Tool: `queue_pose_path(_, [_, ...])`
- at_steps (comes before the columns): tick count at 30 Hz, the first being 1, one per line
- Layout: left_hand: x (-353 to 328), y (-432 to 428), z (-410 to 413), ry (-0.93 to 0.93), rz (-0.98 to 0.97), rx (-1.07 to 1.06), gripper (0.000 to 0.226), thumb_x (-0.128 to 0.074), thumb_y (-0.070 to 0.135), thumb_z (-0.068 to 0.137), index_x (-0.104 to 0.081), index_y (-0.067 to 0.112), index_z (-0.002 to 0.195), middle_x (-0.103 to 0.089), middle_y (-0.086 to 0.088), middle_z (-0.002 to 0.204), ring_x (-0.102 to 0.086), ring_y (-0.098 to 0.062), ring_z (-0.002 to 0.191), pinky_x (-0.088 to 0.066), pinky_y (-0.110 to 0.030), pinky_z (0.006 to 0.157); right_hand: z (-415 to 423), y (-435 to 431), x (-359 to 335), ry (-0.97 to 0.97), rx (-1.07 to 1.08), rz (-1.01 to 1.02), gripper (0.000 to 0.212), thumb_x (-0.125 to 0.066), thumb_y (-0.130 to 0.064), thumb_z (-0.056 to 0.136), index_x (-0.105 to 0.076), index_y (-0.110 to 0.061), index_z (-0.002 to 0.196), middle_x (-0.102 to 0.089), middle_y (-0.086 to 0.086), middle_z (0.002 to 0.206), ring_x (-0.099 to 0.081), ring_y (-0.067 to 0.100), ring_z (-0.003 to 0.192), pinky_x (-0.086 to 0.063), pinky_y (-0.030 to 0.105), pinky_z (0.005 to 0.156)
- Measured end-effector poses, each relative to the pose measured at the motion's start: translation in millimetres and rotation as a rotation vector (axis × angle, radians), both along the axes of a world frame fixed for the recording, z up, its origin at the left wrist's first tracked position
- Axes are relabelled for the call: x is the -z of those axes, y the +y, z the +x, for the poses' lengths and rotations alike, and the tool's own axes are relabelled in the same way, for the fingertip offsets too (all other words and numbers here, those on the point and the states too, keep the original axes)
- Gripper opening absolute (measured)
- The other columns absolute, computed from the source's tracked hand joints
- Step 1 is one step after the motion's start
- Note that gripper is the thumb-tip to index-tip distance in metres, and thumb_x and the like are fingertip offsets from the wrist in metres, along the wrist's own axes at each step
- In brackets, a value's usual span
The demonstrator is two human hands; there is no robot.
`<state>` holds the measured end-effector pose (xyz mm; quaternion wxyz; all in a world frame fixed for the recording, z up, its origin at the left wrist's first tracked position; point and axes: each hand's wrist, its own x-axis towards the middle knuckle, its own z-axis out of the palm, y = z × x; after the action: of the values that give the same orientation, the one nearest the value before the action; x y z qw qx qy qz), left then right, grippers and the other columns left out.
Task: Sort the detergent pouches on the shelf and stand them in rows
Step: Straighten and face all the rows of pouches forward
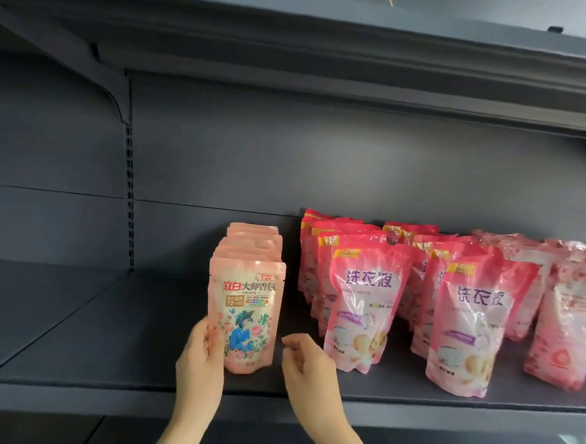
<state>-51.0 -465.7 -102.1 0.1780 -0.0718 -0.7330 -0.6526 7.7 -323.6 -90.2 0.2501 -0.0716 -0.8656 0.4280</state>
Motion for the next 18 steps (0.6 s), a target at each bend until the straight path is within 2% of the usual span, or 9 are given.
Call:
queue_pose_path(3, [-0.2, 3.0, 3.7, 0.011, -0.024, -0.02, 0.035, -0.047, 0.025, 0.099, -0.05, 0.016, 0.133, -0.06, -0.002, 0.126, -0.054, -0.01, 0.108, -0.047, -0.026, 0.082, 16.2, 17.3, 0.0, 0.019, -0.01, 0.115, 0.015, -0.048, -0.021, 0.097, -0.061, -0.023, 0.106, -0.064, -0.01, 0.083, -0.059, 0.005, 0.072, -0.046, 0.012, 0.063])
queue_pose_path(6, [-4.1, 9.5, 8.7, 0.041, -0.078, -0.097, 0.044, -0.048, 0.022, 0.098, -0.042, 0.011, 0.14, -0.054, -0.009, 0.134, -0.053, -0.021, 0.12, -0.048, -0.037, 0.092, 31.0, 40.9, -1.1, 0.008, -0.017, 0.287, 0.017, -0.044, -0.027, 0.097, -0.06, -0.023, 0.099, -0.066, -0.005, 0.083, -0.059, 0.013, 0.072, -0.048, 0.025, 0.068])
queue_pose_path(9, [-5.4, 24.5, 24.7, 0.083, -0.112, -0.331, 0.056, -0.057, 0.007, 0.092, -0.034, 0.002, 0.143, -0.038, -0.022, 0.145, -0.033, -0.033, 0.136, -0.032, -0.05, 0.109, 50.5, 76.1, 1.6, 0.026, -0.004, 0.396, 0.02, -0.041, -0.032, 0.096, -0.051, -0.021, 0.083, -0.047, -0.006, 0.061, -0.041, 0.013, 0.056, -0.039, 0.029, 0.058])
queue_pose_path(11, [0.0, 45.0, 42.5, 0.161, -0.184, -0.489, 0.061, -0.068, -0.008, 0.078, -0.042, -0.006, 0.134, -0.039, -0.031, 0.139, -0.031, -0.044, 0.131, -0.027, -0.057, 0.106, 66.1, 105.4, 6.1, 0.057, -0.011, 0.364, 0.021, -0.044, -0.033, 0.095, -0.049, -0.02, 0.08, -0.045, -0.006, 0.061, -0.039, 0.012, 0.055, -0.037, 0.029, 0.056])
queue_pose_path(13, [9.9, 83.0, 66.7, 0.276, -0.24, -0.517, 0.057, -0.072, -0.016, 0.068, -0.051, -0.01, 0.121, -0.045, -0.035, 0.127, -0.037, -0.05, 0.119, -0.031, -0.062, 0.097, 84.7, 142.3, 11.3, 0.087, -0.025, 0.31, 0.016, -0.048, -0.031, 0.094, -0.058, -0.023, 0.085, -0.058, -0.003, 0.069, -0.051, 0.014, 0.062, -0.044, 0.029, 0.061])
queue_pose_path(14, [14.7, 102.9, 78.4, 0.324, -0.252, -0.475, 0.051, -0.072, -0.017, 0.068, -0.055, -0.008, 0.115, -0.048, -0.032, 0.122, -0.039, -0.046, 0.114, -0.033, -0.06, 0.094, 93.9, 159.6, 13.2, 0.094, -0.016, 0.276, 0.012, -0.052, -0.028, 0.094, -0.062, -0.024, 0.088, -0.062, -0.002, 0.073, -0.055, 0.014, 0.066, -0.046, 0.026, 0.062])
queue_pose_path(16, [20.8, 138.9, 96.4, 0.393, -0.264, -0.359, 0.038, -0.071, -0.015, 0.072, -0.06, -0.001, 0.107, -0.054, -0.018, 0.113, -0.043, -0.028, 0.107, -0.037, -0.052, 0.092, 109.7, 191.3, 14.9, 0.131, 0.046, 0.17, 0.01, -0.058, -0.021, 0.092, -0.066, -0.026, 0.09, -0.066, -0.001, 0.075, -0.059, 0.013, 0.068, -0.045, 0.018, 0.061])
queue_pose_path(18, [19.4, 167.2, 105.0, 0.399, -0.197, -0.254, 0.032, -0.067, -0.007, 0.081, -0.059, 0.008, 0.107, -0.053, -0.004, 0.112, -0.046, -0.018, 0.105, -0.044, -0.035, 0.088, 119.4, 217.1, 15.0, 0.209, 0.092, 0.033, 0.016, -0.062, -0.012, 0.09, -0.068, -0.026, 0.087, -0.068, 0.0, 0.075, -0.059, 0.012, 0.064, -0.043, 0.013, 0.057])
